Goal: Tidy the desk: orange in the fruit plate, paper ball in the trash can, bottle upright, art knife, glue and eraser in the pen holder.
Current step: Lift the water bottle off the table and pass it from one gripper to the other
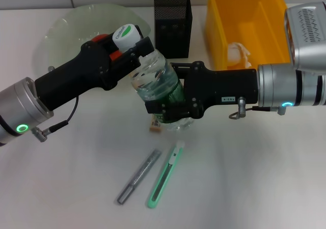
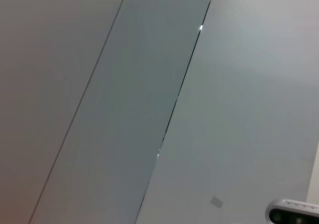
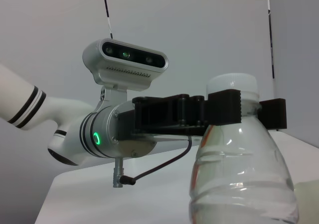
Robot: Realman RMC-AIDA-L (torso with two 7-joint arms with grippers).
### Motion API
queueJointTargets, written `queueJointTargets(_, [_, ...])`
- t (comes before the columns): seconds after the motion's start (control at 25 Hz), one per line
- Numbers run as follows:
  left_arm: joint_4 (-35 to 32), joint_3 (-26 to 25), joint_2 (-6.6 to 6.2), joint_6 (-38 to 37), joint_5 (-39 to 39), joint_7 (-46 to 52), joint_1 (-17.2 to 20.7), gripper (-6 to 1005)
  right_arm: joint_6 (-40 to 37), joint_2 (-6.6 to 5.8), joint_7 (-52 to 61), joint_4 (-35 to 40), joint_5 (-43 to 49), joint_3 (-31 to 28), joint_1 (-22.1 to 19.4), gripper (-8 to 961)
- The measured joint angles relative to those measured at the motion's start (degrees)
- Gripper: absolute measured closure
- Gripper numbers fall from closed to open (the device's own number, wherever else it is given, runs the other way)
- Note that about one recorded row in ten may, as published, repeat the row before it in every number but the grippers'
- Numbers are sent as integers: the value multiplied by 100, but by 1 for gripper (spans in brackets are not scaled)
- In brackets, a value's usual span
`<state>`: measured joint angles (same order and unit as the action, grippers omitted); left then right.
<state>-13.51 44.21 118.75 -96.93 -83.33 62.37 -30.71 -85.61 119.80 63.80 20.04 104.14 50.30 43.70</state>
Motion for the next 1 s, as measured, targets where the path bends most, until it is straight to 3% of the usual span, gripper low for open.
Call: queueJointTargets(1.0, [1,-6,-11,4,3,58,-75,539,134,0,-8,-41,-9,4,68,191])
